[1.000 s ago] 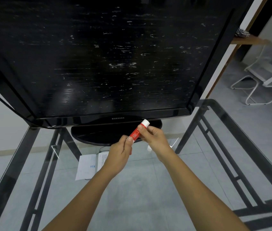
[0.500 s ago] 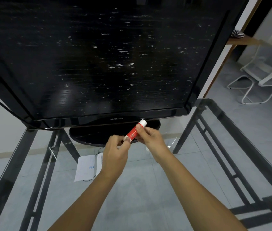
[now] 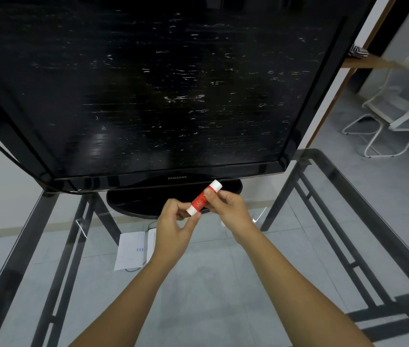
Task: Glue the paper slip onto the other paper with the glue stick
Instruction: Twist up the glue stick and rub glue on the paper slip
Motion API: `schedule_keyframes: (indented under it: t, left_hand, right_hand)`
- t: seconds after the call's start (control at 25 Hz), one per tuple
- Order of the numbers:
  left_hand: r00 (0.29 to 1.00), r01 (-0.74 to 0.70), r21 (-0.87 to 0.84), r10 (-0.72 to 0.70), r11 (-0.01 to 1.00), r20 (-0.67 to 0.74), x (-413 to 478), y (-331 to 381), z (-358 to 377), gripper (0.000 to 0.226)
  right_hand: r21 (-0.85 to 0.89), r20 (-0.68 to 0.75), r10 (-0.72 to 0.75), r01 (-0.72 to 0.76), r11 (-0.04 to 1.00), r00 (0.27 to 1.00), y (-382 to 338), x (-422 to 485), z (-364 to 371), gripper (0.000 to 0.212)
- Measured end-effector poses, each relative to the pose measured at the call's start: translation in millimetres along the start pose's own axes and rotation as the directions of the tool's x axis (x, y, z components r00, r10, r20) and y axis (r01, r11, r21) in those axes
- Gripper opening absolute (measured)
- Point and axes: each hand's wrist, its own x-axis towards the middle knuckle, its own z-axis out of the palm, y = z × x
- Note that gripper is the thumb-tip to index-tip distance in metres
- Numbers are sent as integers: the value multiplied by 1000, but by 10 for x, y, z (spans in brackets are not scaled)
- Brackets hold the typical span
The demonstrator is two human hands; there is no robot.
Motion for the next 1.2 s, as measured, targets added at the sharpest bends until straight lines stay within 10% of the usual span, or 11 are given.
schedule_keyframes:
  t: [0.16, 0.28, 0.4, 0.64, 0.84, 1.0, 1.2]
  left_hand:
    - [939, -266, 403, 330, 876, -97, -59, -75, 36, 25]
    - [999, -19, -3, 19, 1000, 48, -57, -66, -55, 29]
    - [957, 272, -313, -222, 910, 187, -26, -116, -96, 24]
    - [975, 214, -301, -188, 929, 115, -37, -83, -116, 14]
    - [971, -208, 282, 232, 937, -57, -59, -92, -43, 22]
    - [985, 150, -151, -135, 977, 107, -67, -59, -67, 19]
    - [979, 183, -176, -163, 967, 123, -30, -59, -105, 11]
  right_hand:
    - [9, 36, -8, 8, 1000, 999, -7, -1, 78, 22]
    - [0, 27, -21, 21, 1000, 999, -11, -7, 68, 27]
    - [-78, 8, -34, 34, 996, 999, -6, -19, 66, 30]
    - [-96, 9, -23, 23, 995, 1000, 6, 11, 62, 18]
    - [-84, 17, -22, 23, 996, 1000, 22, 3, 87, 28]
    - [-59, -7, -39, 39, 997, 999, -9, 15, 62, 23]
    - [-98, -4, -31, 30, 995, 1000, 0, 23, 44, 20]
